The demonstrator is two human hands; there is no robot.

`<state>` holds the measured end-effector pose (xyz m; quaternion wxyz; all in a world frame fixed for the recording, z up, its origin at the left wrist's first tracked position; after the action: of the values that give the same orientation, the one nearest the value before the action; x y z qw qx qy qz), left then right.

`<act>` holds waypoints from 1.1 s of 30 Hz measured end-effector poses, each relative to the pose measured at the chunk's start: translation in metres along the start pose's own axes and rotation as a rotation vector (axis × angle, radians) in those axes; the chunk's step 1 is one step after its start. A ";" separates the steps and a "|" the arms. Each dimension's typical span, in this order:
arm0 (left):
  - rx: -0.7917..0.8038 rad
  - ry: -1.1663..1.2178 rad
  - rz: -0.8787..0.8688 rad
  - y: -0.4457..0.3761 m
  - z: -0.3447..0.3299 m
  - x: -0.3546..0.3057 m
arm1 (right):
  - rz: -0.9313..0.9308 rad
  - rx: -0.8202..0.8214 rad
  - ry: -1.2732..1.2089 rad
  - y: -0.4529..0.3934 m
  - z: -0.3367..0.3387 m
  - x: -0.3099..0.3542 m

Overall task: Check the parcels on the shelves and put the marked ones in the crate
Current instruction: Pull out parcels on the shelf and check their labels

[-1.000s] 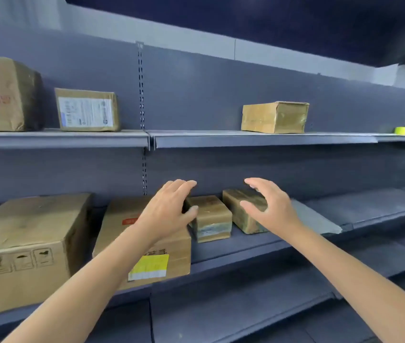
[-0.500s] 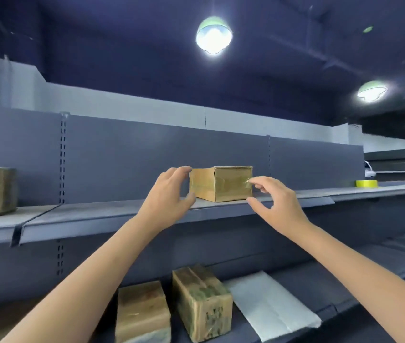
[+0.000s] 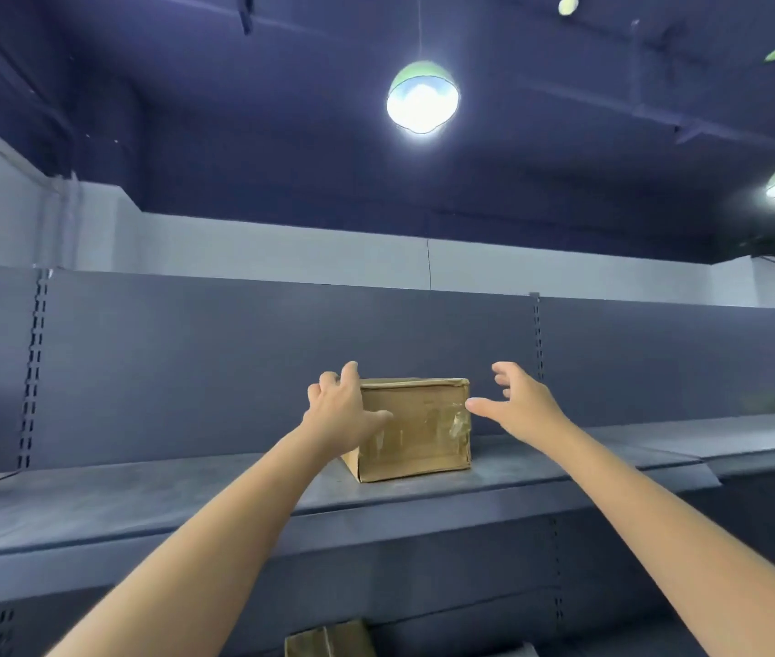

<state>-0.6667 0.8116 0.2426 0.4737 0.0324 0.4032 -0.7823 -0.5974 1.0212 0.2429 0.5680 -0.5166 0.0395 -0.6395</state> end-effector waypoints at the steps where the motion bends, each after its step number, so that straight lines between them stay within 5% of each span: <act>1: 0.013 0.000 0.032 -0.005 -0.008 0.003 | -0.045 0.048 -0.017 -0.010 -0.012 -0.006; 5: 0.069 0.239 0.131 -0.017 -0.034 0.021 | -0.107 0.130 -0.094 -0.031 -0.057 -0.016; 11: -0.040 0.722 0.279 -0.010 -0.013 0.044 | -0.015 -0.009 -0.299 -0.012 -0.068 0.014; 20: -0.361 0.575 0.090 0.053 0.127 0.079 | 0.270 -0.215 -0.485 0.066 -0.068 0.129; 25: -0.379 0.751 0.127 0.104 0.175 0.120 | 0.368 -0.282 -0.497 0.118 -0.089 0.184; 33: -0.322 0.679 0.153 0.169 0.213 0.179 | 0.504 -0.488 -0.475 0.200 -0.117 0.234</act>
<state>-0.5651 0.5041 0.2075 0.3693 0.2449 0.6514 -0.6159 -0.5006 0.7086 0.2049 0.5609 -0.7432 0.1827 -0.3156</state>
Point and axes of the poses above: each hand's wrist, its own y-axis away from the middle knuckle, its own z-axis out of the back of the hand, x = y × z, the point moved 10 cm from there along -y, towards the middle knuckle, and after that the axes turned 5 degrees about -x, right-handed, at the moved point
